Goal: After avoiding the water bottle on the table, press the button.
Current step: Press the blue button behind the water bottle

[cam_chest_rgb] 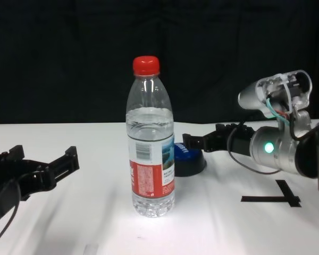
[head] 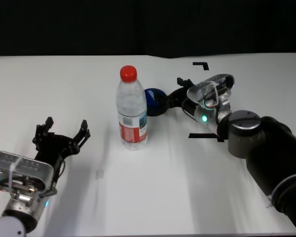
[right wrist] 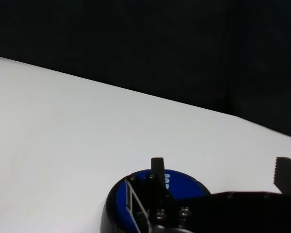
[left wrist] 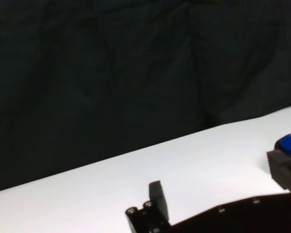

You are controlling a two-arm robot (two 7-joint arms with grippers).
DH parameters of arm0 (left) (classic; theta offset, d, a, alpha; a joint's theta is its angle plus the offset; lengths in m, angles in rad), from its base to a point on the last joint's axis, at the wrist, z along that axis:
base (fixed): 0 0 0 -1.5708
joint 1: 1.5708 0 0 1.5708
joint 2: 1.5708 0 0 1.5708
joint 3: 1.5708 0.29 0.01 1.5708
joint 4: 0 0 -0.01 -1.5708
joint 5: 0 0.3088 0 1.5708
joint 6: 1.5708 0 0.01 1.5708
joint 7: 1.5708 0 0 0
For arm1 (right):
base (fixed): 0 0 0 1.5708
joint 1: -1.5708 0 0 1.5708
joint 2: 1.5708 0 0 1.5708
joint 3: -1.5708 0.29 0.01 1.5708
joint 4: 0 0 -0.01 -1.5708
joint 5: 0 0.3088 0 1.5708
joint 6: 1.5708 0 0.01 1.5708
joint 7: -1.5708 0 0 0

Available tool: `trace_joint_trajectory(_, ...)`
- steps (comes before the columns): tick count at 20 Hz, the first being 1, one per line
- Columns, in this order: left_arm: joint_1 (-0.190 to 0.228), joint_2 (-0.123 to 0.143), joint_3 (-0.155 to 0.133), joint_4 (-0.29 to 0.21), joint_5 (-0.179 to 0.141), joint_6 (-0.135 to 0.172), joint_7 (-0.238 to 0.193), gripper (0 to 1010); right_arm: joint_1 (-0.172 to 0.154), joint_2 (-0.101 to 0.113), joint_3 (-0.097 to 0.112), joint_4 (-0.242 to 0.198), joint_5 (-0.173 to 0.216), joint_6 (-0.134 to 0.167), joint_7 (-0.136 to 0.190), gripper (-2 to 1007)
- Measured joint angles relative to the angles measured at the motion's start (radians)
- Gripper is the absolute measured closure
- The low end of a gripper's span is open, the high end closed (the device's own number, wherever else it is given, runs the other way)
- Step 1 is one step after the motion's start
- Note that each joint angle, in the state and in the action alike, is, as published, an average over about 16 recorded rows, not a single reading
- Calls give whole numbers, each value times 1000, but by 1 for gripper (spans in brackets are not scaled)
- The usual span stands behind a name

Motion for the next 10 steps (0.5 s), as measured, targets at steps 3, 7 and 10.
trace_joint_trajectory(3, 0, 0, 0, 0, 0, 0, 0, 7, 2, 0, -1, 6, 1, 3, 3, 2)
trace_joint_trajectory(7, 0, 0, 0, 0, 0, 0, 0, 7, 6, 0, -2, 14, 2, 6, 6, 2)
trace_joint_trajectory(10, 0, 0, 0, 0, 0, 0, 0, 7, 9, 0, -2, 22, 2, 8, 9, 2)
